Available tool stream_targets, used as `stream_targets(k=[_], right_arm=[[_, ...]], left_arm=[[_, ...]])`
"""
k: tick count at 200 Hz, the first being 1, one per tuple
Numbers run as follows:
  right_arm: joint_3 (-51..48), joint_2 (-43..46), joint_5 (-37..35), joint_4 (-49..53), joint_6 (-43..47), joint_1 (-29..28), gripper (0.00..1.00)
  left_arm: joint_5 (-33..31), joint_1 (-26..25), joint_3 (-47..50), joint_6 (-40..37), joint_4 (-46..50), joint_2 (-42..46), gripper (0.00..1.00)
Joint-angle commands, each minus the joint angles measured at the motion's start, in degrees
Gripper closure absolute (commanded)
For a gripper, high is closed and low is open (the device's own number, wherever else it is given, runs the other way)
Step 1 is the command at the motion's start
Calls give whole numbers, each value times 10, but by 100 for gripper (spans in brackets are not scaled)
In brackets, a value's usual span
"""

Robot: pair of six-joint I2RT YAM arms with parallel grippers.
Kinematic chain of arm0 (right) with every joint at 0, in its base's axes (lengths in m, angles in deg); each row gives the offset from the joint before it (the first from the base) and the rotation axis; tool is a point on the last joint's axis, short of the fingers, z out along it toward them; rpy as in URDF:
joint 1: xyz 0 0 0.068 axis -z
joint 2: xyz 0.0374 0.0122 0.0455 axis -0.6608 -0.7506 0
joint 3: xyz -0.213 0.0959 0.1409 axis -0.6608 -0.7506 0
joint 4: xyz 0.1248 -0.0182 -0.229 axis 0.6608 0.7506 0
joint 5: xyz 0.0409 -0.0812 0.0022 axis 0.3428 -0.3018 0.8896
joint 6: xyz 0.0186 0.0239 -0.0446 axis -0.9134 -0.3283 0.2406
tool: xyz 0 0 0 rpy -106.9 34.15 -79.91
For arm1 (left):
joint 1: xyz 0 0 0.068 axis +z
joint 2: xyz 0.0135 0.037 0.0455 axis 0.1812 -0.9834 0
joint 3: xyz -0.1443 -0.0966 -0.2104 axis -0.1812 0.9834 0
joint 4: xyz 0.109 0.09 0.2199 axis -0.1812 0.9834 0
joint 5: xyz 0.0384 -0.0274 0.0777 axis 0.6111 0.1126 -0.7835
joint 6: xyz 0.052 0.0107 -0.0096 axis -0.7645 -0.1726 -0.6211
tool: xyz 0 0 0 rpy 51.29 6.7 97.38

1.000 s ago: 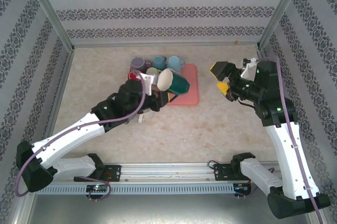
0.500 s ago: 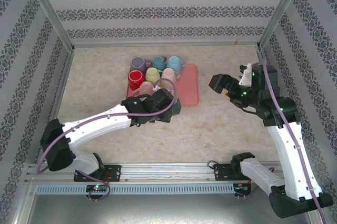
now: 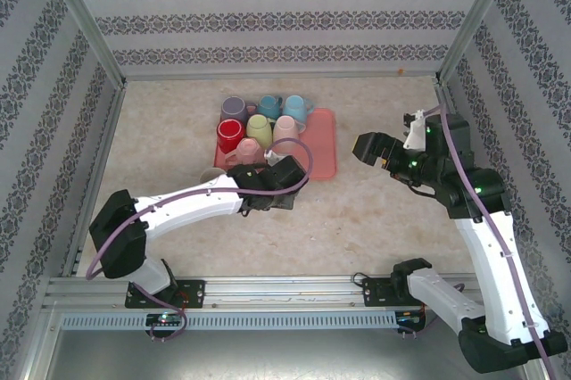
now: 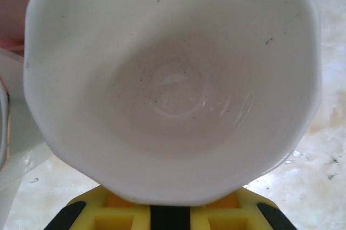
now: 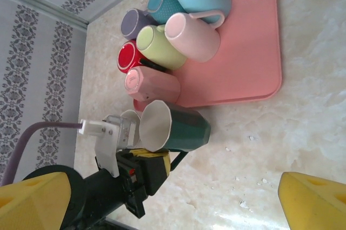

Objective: Turn the mug right side up

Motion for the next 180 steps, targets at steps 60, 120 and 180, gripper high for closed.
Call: stream_targets(k=[60,120,180], right_arm=[[-8,-9,-2,-1,34,-6,2],[-16,-11,-16,-2,48,-6,2],[-14,-20,-20,-12,53,-10,2]], left_arm=[[-66,-7,-42,18,53,-38,97],[-78,-6,-51,23,62,-59,82],[-87,-6,-53,37,79,-52,64]])
